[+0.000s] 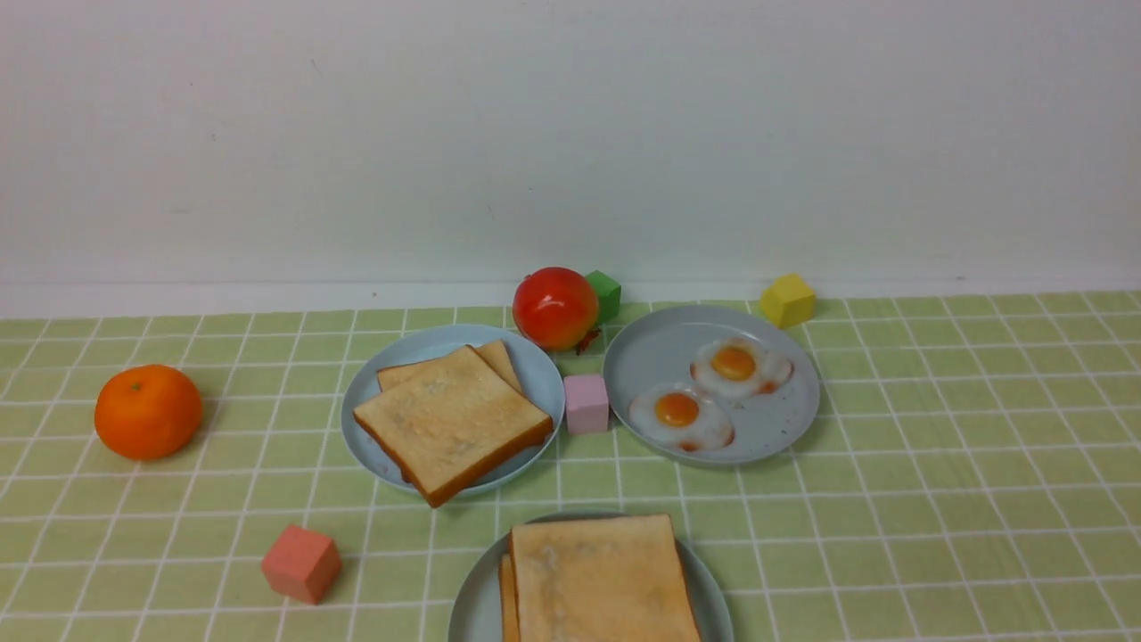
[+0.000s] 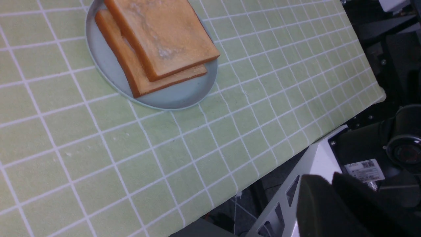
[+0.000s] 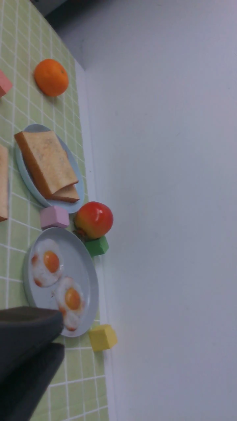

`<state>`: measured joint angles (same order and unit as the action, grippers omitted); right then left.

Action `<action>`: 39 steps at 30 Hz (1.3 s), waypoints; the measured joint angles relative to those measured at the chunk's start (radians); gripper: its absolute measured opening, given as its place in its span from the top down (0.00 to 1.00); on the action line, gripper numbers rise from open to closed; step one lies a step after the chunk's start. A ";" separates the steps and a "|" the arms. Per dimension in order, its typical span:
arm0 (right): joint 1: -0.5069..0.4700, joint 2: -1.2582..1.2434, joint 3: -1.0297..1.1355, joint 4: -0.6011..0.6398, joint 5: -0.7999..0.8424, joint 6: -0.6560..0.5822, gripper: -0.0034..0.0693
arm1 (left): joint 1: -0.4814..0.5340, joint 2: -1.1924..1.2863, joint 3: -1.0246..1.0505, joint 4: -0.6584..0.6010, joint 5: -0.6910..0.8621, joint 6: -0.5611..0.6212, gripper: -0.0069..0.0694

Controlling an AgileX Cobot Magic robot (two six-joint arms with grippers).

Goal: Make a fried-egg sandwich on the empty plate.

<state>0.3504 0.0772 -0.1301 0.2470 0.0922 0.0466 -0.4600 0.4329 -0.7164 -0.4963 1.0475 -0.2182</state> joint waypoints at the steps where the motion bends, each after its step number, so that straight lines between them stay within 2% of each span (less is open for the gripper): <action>1: 0.000 0.000 0.000 0.001 0.000 0.000 0.82 | 0.000 -0.003 0.000 0.000 -0.001 0.000 0.90; 2: 0.000 0.000 0.001 0.001 -0.015 0.000 0.82 | 0.000 -0.015 0.000 0.003 -0.006 -0.028 0.93; 5: 0.000 0.000 0.001 0.002 -0.025 0.000 0.81 | 0.000 -0.023 0.000 0.002 -0.007 -0.054 0.93; 19: 0.000 0.000 0.002 0.005 -0.028 0.000 0.79 | 0.000 -0.025 0.011 0.025 -0.005 -0.055 0.93; 24: 0.000 0.000 0.004 0.005 -0.028 0.001 0.77 | 0.024 -0.078 0.099 0.251 -0.235 0.085 0.93; 28: 0.000 0.000 0.005 0.005 -0.028 0.001 0.77 | 0.127 -0.249 0.310 0.419 -0.512 0.110 0.93; 29: 0.000 0.000 0.005 0.005 -0.028 0.001 0.77 | 0.134 -0.259 0.322 0.425 -0.524 0.110 0.93; 30: 0.000 0.000 0.006 0.005 -0.028 0.001 0.76 | 0.186 -0.321 0.403 0.465 -0.610 0.108 0.93; 33: 0.000 0.000 0.006 0.005 -0.028 0.001 0.76 | 0.295 -0.425 0.588 0.529 -0.731 0.105 0.93; 34: 0.000 0.000 0.006 0.005 -0.028 0.001 0.76 | 0.295 -0.425 0.588 0.529 -0.738 0.104 0.93; 35: 0.000 0.000 0.006 0.005 -0.028 0.001 0.76 | 0.331 -0.440 0.681 0.550 -0.791 0.104 0.93; 39: 0.000 0.000 0.006 0.005 -0.028 0.001 0.75 | 0.343 -0.444 0.742 0.558 -0.773 0.104 0.93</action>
<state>0.3504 0.0772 -0.1245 0.2520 0.0637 0.0476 -0.1166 -0.0108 0.0253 0.0616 0.2741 -0.1140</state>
